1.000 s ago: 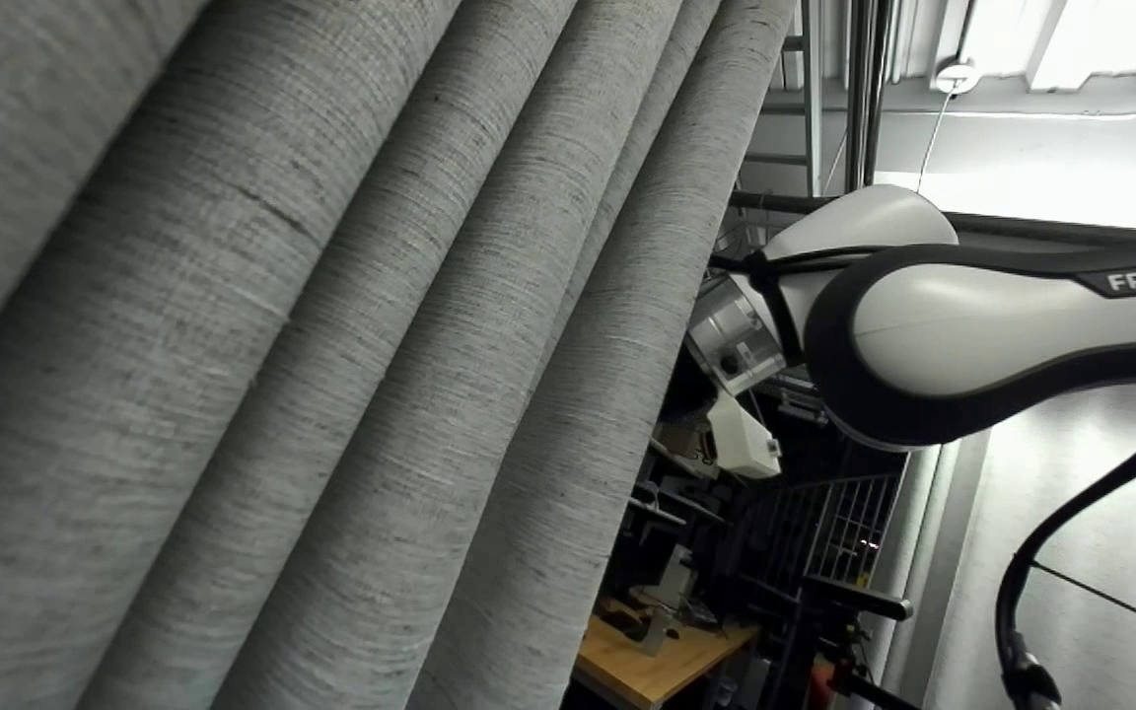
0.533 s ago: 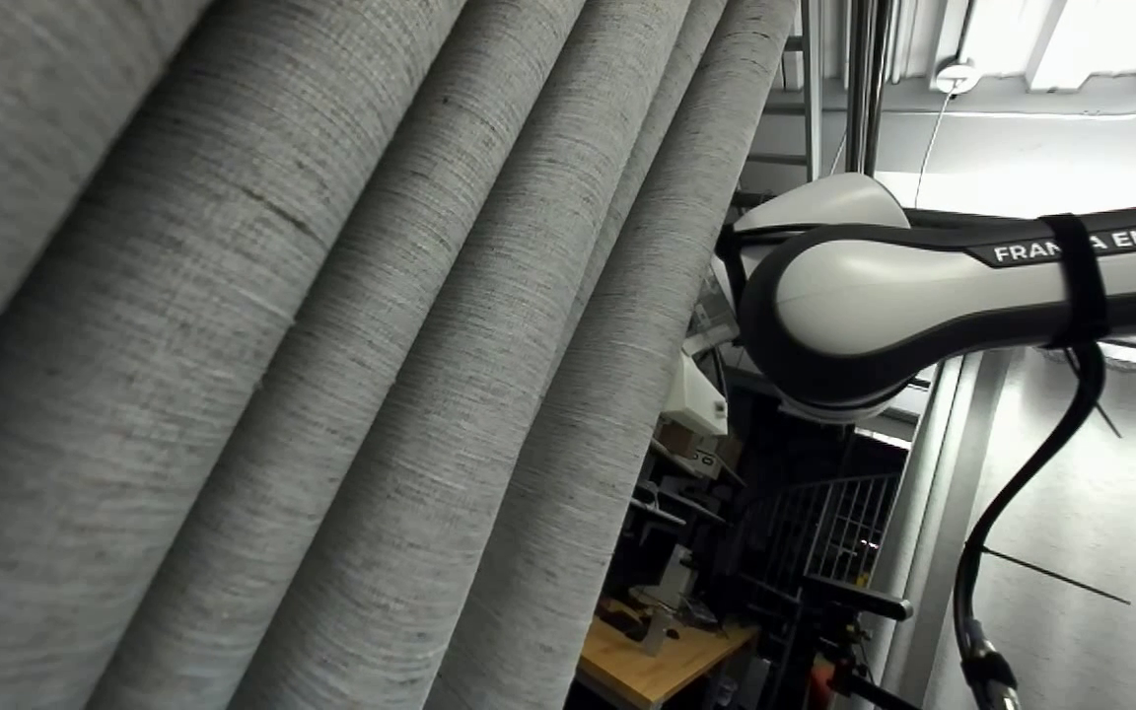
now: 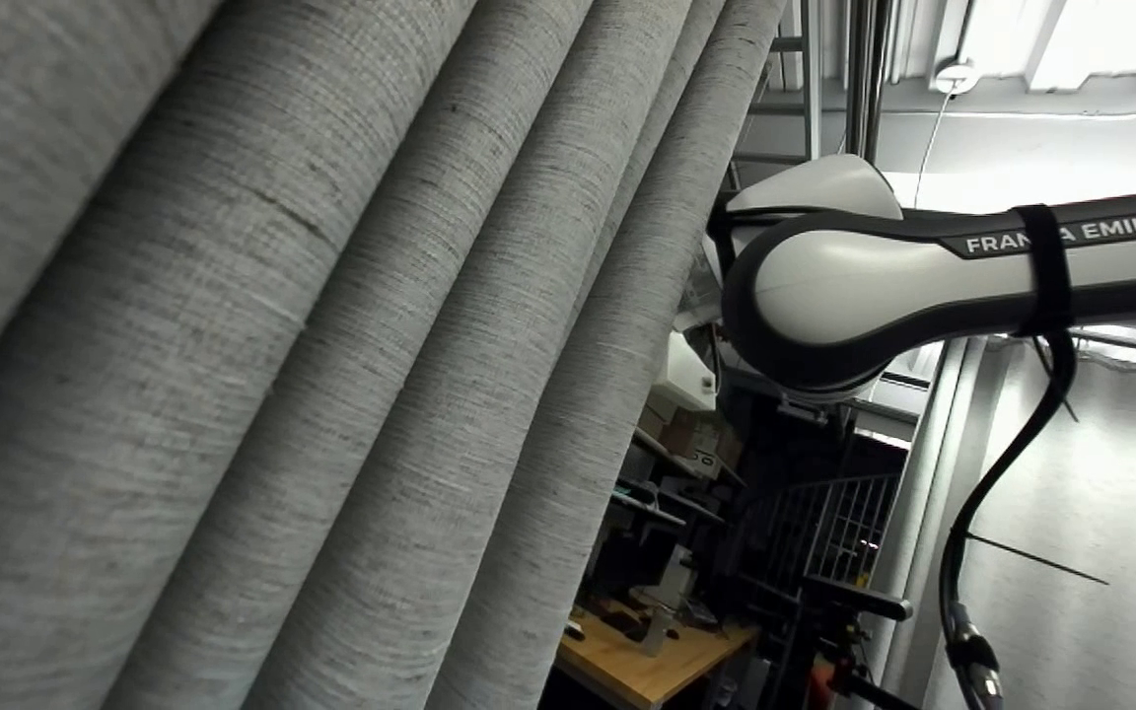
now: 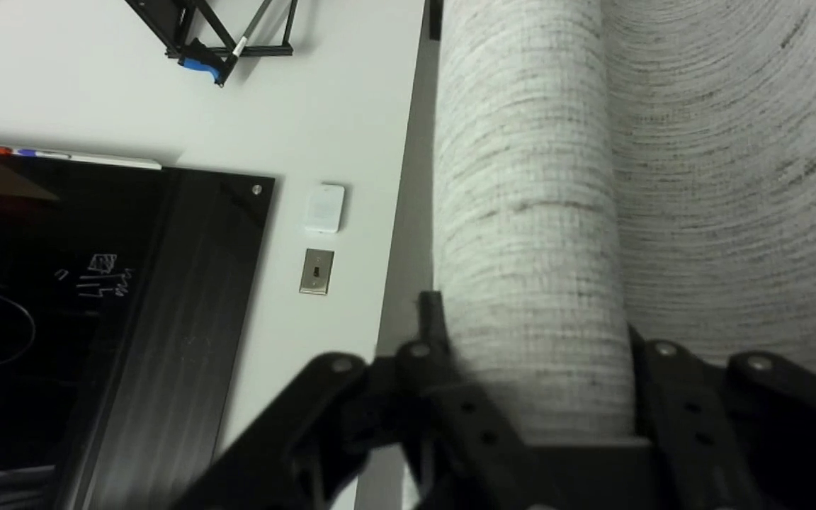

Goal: Pull the curtain to the right

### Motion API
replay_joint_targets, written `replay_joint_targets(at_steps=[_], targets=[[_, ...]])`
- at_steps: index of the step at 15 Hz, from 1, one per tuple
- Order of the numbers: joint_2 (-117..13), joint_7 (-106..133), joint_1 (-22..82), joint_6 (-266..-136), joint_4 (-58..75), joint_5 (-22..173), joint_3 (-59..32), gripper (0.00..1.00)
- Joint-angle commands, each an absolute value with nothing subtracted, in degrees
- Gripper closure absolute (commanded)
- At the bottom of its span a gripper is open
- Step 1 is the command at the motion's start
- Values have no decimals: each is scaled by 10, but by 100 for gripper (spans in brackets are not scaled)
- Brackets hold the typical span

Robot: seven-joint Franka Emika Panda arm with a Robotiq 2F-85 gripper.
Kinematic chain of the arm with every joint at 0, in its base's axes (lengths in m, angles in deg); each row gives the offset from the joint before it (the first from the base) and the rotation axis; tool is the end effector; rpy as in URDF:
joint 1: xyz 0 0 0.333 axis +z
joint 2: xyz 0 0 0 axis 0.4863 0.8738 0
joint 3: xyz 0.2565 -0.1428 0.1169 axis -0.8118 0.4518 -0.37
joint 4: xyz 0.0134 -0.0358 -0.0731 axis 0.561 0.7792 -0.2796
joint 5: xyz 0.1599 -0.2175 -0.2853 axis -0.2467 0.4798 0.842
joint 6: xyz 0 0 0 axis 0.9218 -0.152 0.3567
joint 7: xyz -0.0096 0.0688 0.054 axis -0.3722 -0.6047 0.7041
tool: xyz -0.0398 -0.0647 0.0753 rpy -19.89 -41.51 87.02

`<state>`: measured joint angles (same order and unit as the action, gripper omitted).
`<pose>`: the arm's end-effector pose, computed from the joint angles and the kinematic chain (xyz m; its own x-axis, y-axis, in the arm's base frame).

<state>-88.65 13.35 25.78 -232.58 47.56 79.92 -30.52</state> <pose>0.4851 0.1048 0.6003 0.5593 0.2024 0.8039 0.1571 -0.9780 0.1369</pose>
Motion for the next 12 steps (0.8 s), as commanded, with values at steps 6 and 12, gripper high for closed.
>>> replay_joint_targets(at_steps=[6,12], targets=[[-887,151,206,-2341,465,816,-316,100],[-902,148,155,-2327,472,794,-260,100]])
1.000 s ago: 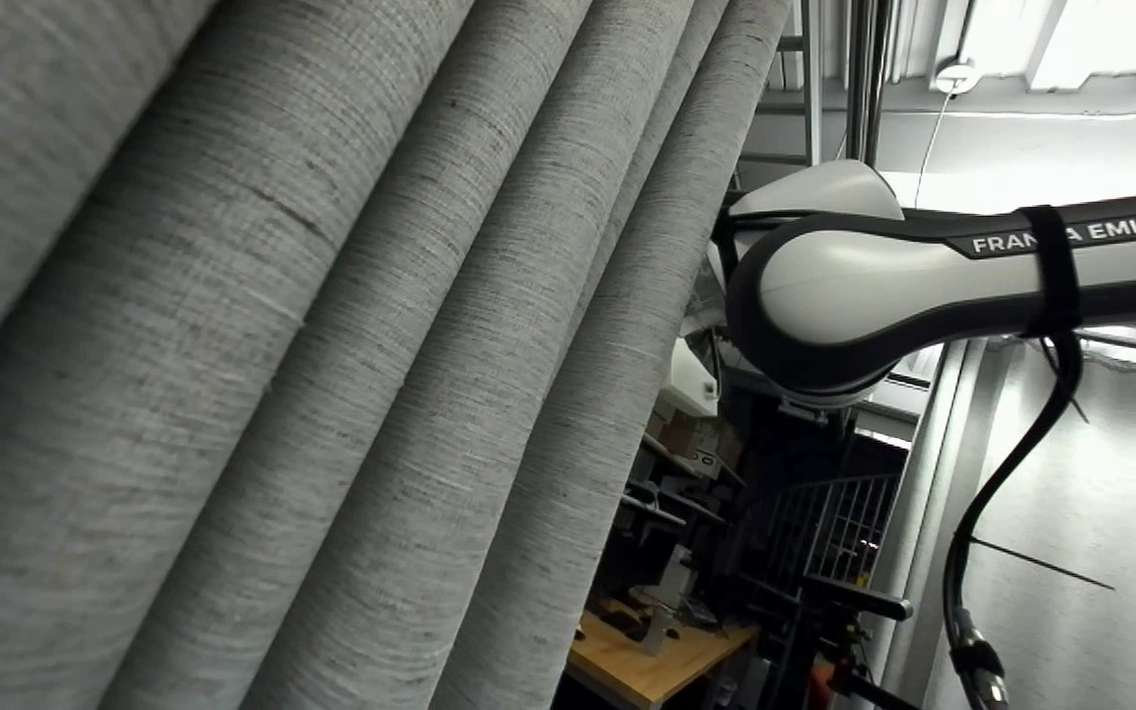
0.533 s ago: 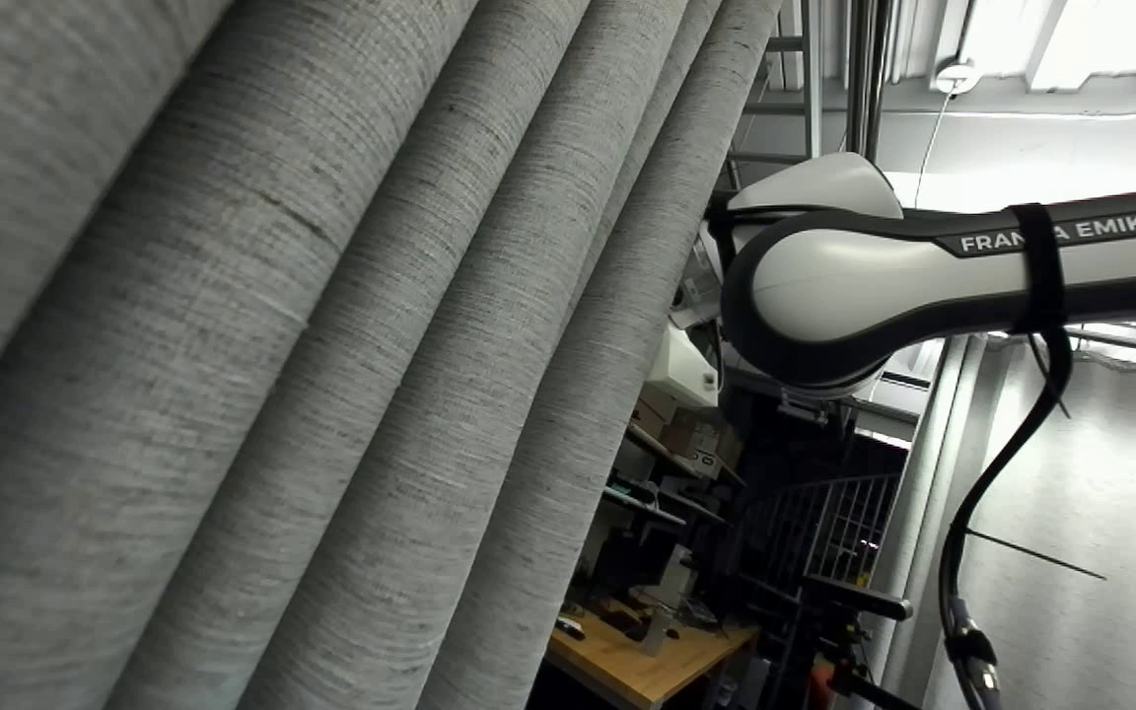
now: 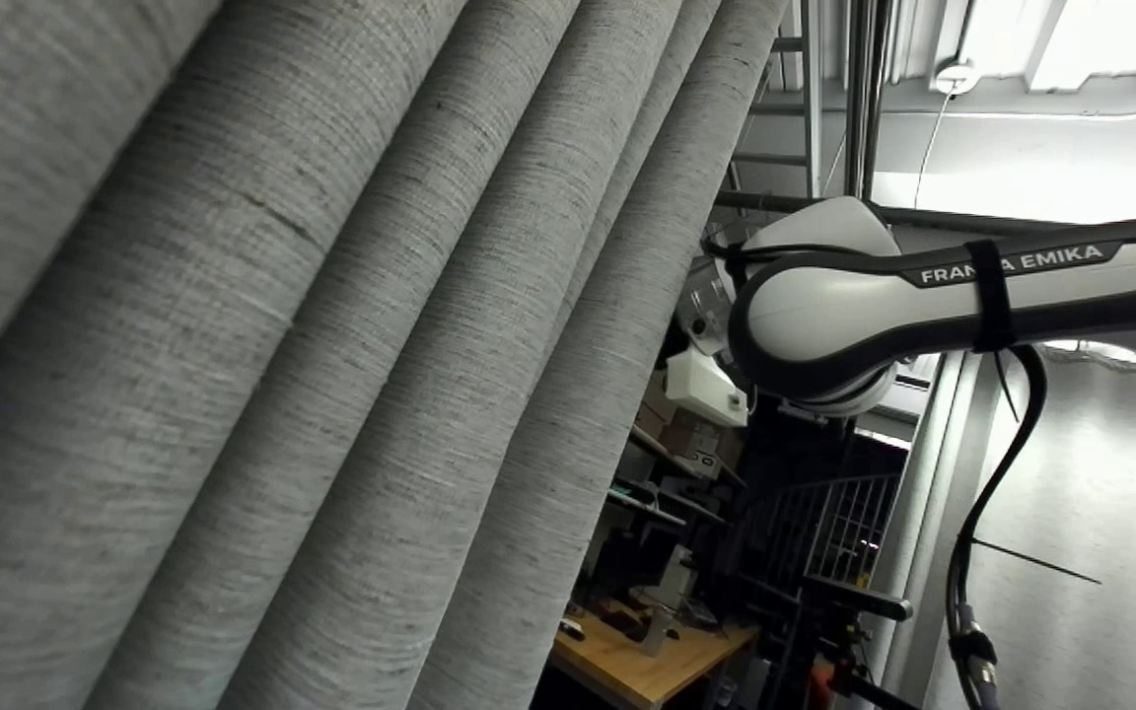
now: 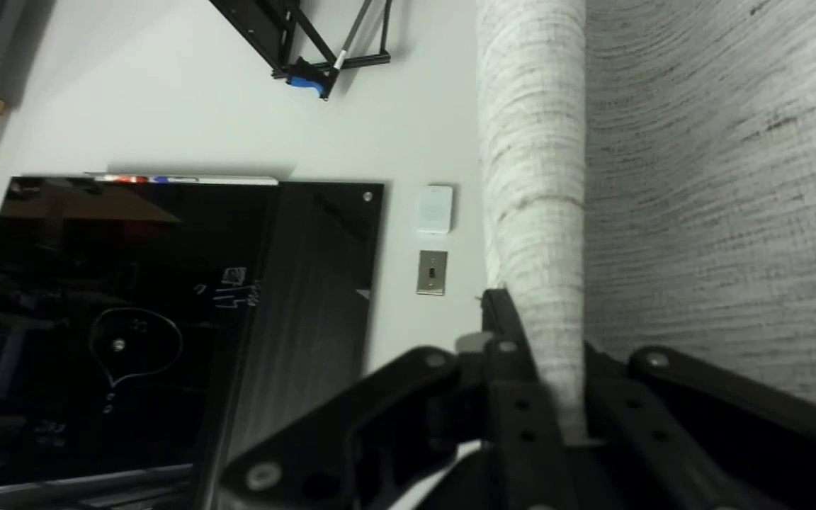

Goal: Pull the curtain to the right

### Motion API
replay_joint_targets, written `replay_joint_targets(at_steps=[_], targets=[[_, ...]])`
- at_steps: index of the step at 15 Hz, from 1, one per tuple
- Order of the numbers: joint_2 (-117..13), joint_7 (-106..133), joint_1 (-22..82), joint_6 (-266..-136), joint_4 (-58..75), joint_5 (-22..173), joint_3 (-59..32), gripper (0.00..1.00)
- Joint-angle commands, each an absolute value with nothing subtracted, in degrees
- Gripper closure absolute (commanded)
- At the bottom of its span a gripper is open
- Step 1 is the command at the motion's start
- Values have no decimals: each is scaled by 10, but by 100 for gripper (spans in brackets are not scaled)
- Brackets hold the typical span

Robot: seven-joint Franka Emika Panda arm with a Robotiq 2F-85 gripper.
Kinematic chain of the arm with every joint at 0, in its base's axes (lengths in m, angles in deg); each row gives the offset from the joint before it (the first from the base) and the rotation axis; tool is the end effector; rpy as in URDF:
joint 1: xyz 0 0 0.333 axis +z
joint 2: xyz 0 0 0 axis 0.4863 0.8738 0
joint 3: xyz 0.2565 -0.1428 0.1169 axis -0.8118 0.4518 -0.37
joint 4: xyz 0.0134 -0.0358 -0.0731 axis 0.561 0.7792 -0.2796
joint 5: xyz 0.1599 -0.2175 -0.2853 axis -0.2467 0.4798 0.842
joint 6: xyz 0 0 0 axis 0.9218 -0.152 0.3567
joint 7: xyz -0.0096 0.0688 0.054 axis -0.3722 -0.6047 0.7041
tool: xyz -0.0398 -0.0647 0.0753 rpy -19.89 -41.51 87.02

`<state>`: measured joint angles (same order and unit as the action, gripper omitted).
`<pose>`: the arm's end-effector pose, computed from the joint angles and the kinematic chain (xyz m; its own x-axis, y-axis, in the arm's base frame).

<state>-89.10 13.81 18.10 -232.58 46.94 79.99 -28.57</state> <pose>0.4936 0.0210 0.6112 0.5679 0.0928 0.8178 -0.0127 -0.9925 0.1214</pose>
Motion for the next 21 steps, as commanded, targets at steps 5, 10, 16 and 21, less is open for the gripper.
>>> replay_joint_targets(at_steps=[5,10,16,21], targets=[[-915,160,96,-2311,465,801,-164,100],[-910,147,51,-2301,451,784,-55,100],[-887,138,27,-2310,435,735,66,100],[-850,150,55,-2312,393,706,54,100]])
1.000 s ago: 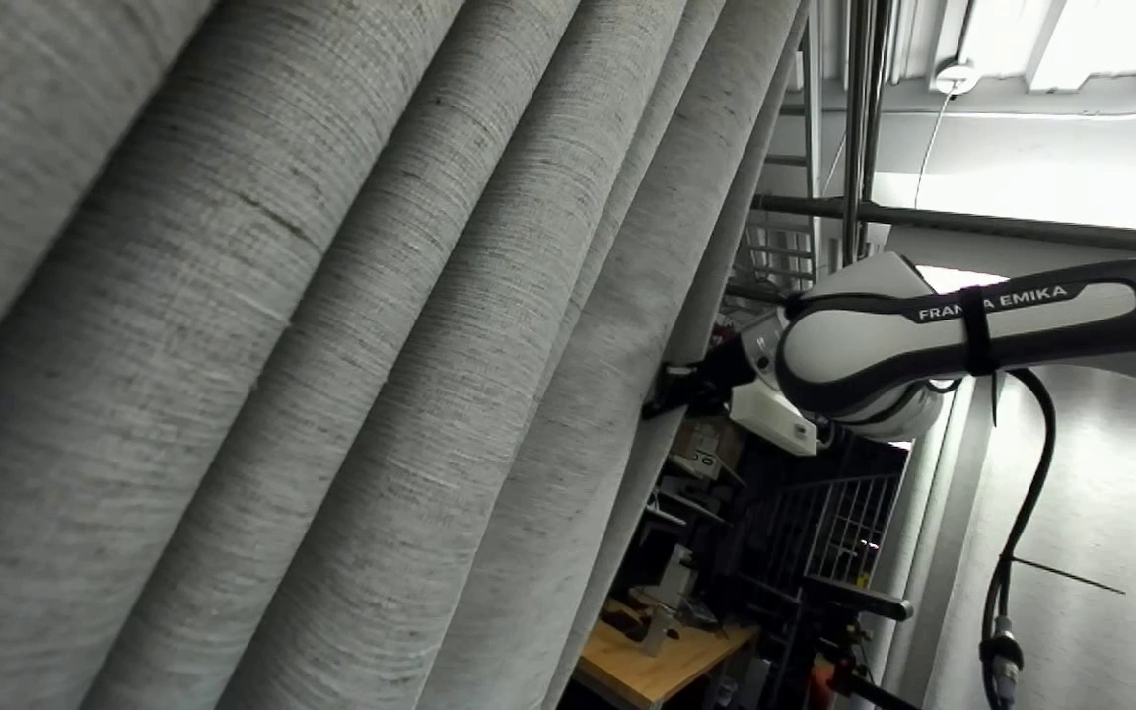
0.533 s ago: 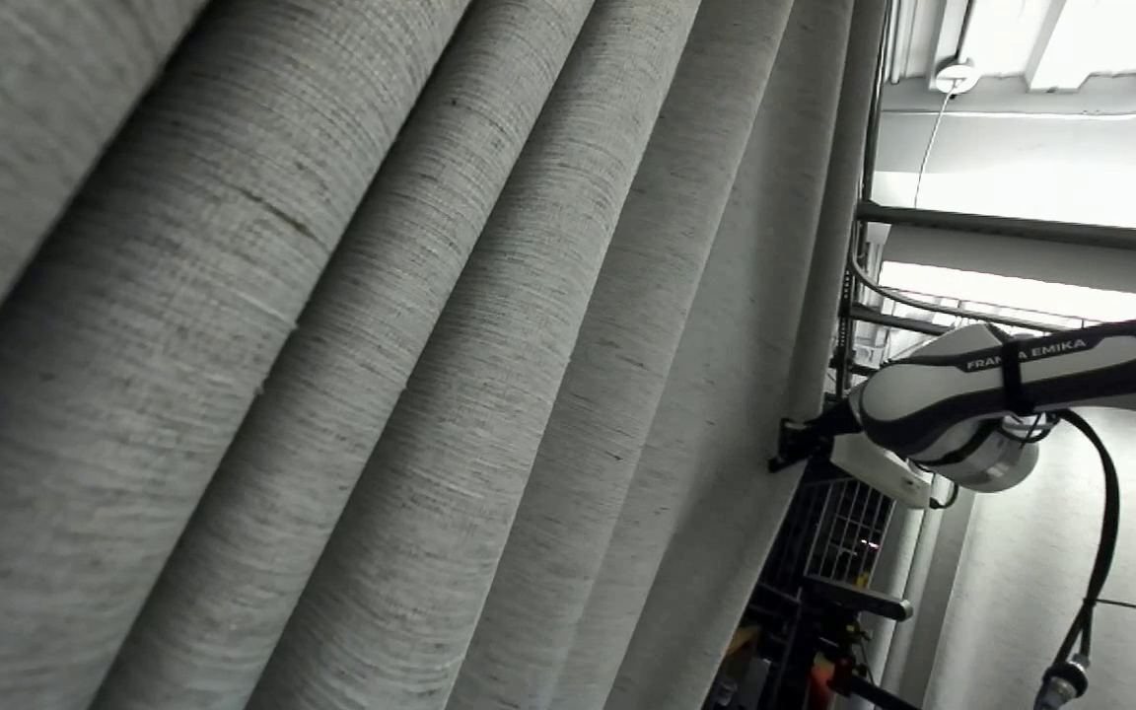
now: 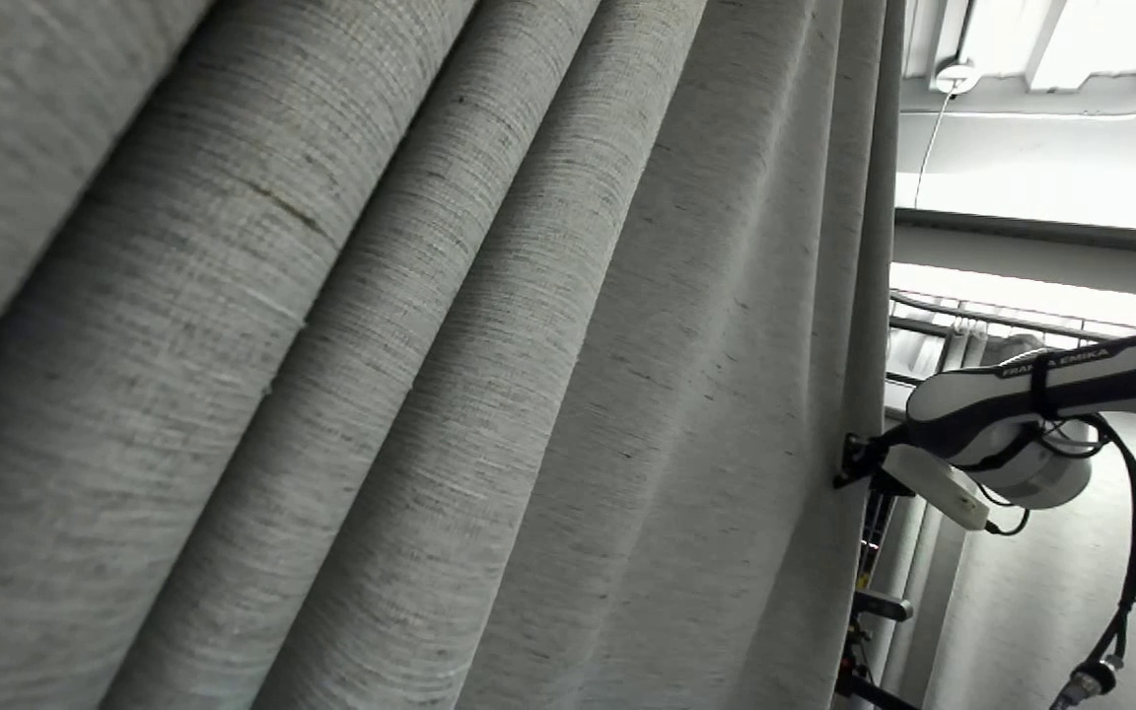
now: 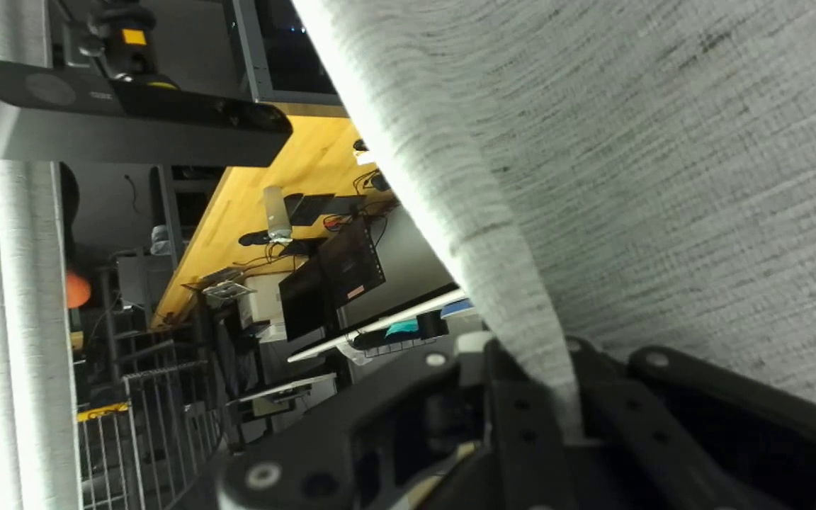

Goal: Pull the curtain to the right

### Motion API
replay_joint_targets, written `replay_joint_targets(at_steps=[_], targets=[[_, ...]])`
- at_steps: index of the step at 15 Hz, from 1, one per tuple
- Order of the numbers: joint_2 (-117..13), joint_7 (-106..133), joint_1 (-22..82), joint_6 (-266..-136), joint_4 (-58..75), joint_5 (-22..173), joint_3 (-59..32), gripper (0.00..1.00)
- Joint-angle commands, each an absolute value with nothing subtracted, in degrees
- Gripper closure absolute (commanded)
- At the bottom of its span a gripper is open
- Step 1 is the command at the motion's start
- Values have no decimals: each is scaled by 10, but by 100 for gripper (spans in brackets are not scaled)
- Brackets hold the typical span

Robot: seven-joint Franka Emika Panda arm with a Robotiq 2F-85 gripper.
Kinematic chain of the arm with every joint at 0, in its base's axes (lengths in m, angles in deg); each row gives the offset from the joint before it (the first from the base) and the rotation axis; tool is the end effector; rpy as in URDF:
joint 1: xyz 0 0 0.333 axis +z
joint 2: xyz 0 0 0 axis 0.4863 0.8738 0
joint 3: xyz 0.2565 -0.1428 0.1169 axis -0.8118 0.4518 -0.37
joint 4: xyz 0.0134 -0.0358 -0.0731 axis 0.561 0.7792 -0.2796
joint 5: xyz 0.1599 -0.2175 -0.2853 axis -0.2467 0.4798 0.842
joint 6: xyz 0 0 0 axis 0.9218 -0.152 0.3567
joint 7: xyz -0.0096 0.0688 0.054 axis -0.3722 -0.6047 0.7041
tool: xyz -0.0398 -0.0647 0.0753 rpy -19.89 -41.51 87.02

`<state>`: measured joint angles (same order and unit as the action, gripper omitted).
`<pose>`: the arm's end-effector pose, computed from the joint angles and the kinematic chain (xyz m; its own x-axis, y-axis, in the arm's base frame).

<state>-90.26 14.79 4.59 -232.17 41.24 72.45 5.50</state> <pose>0.3096 -0.3906 0.6601 0.1759 -0.5090 0.8426 -0.7329 -0.6392 -0.2331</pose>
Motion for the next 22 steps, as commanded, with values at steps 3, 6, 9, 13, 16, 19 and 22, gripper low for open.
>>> replay_joint_targets(at_steps=[3,6,9,13,16,19,22], targets=[[-833,129,92,-2307,382,708,26,100],[-812,98,136,-2297,371,706,4,100],[-771,78,159,-2286,335,702,9,100],[-721,96,118,-2232,264,696,41,100],[-717,100,88,-2211,239,681,74,100],[-715,99,55,-2196,234,664,108,100],[-704,97,40,-2202,229,630,133,100]])
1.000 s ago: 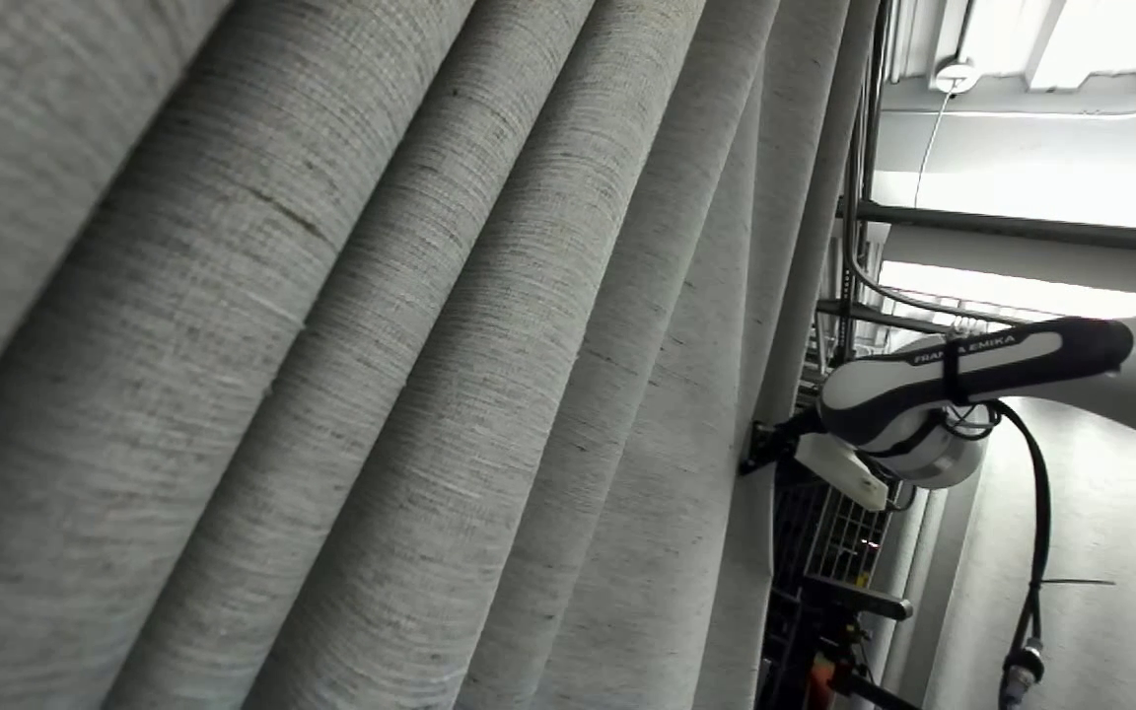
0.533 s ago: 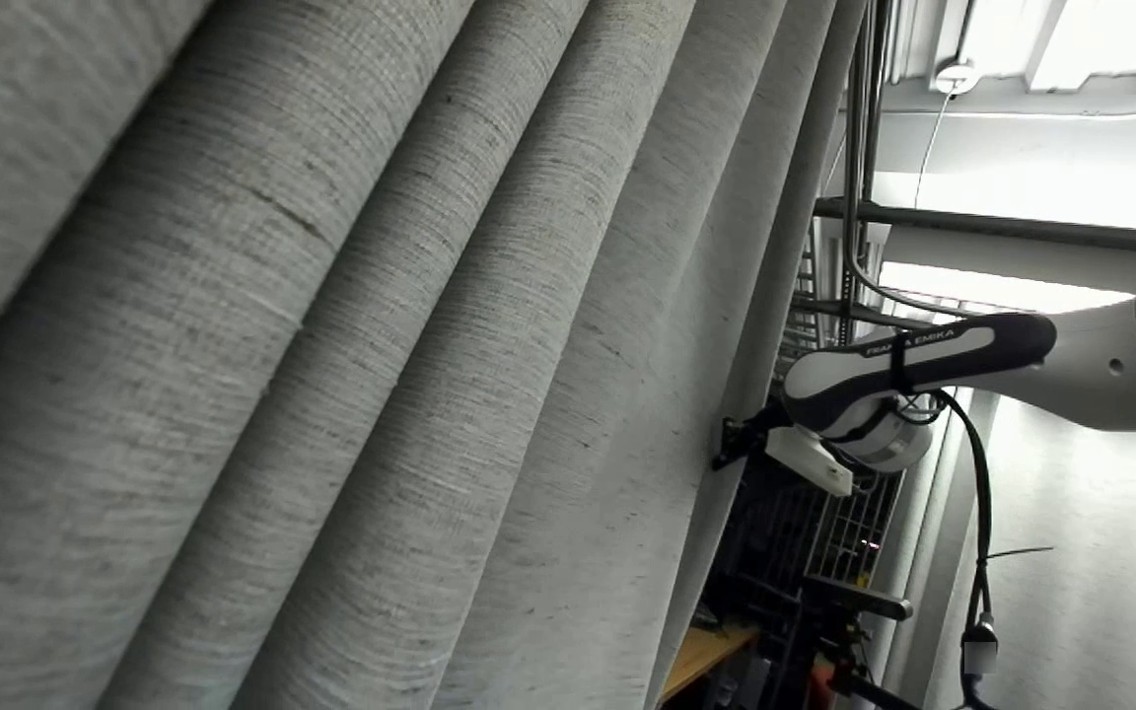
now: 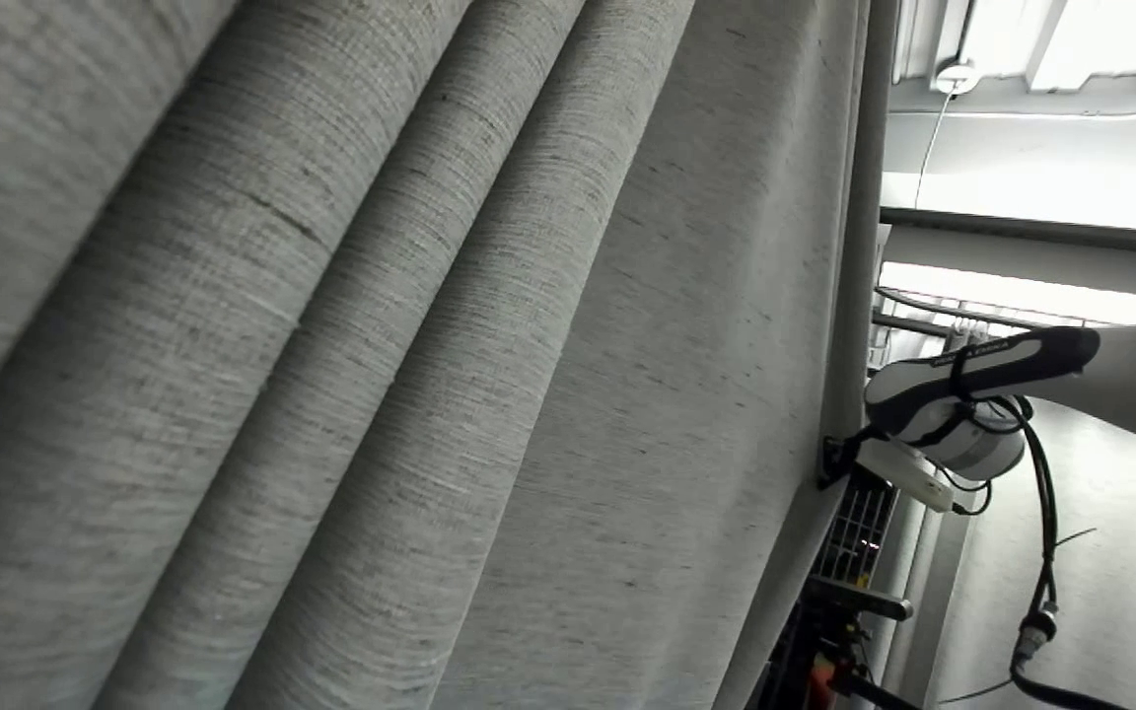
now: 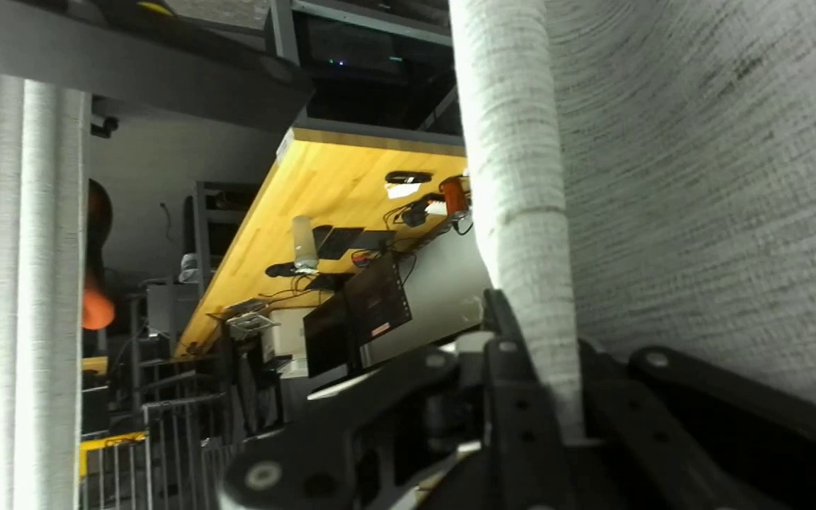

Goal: Pull the curtain to the right

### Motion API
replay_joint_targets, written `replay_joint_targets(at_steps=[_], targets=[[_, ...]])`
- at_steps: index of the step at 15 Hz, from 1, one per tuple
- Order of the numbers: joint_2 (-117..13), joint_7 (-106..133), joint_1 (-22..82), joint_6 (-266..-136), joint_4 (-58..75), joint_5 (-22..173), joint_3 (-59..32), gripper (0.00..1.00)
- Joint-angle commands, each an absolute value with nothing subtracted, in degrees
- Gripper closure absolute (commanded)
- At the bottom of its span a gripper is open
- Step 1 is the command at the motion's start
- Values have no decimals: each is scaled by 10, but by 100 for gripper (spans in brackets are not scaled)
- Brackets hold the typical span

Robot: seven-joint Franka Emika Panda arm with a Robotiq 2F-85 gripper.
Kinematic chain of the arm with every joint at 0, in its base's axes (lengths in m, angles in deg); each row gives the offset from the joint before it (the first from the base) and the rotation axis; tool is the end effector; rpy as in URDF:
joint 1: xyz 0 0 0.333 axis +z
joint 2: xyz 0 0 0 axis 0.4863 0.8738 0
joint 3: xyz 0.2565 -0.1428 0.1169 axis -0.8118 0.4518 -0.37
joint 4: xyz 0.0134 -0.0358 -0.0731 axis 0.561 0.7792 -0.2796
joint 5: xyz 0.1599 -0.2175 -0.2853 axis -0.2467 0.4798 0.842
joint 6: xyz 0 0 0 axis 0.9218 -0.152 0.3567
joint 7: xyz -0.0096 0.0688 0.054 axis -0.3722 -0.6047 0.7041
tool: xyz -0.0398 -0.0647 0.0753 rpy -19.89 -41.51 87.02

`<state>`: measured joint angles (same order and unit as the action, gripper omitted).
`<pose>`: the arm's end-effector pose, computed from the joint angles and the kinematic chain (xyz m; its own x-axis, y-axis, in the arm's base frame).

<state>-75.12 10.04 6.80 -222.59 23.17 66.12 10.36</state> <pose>0.3548 -0.4588 0.6723 0.2444 -0.5460 0.8013 -0.7732 -0.6085 -0.1787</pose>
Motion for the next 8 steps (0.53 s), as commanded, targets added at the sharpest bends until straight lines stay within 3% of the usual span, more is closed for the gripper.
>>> replay_joint_targets(at_steps=[1,8], targets=[[-695,100,40,-2202,223,621,135,100],[-701,44,105,-2203,207,595,56,100]])
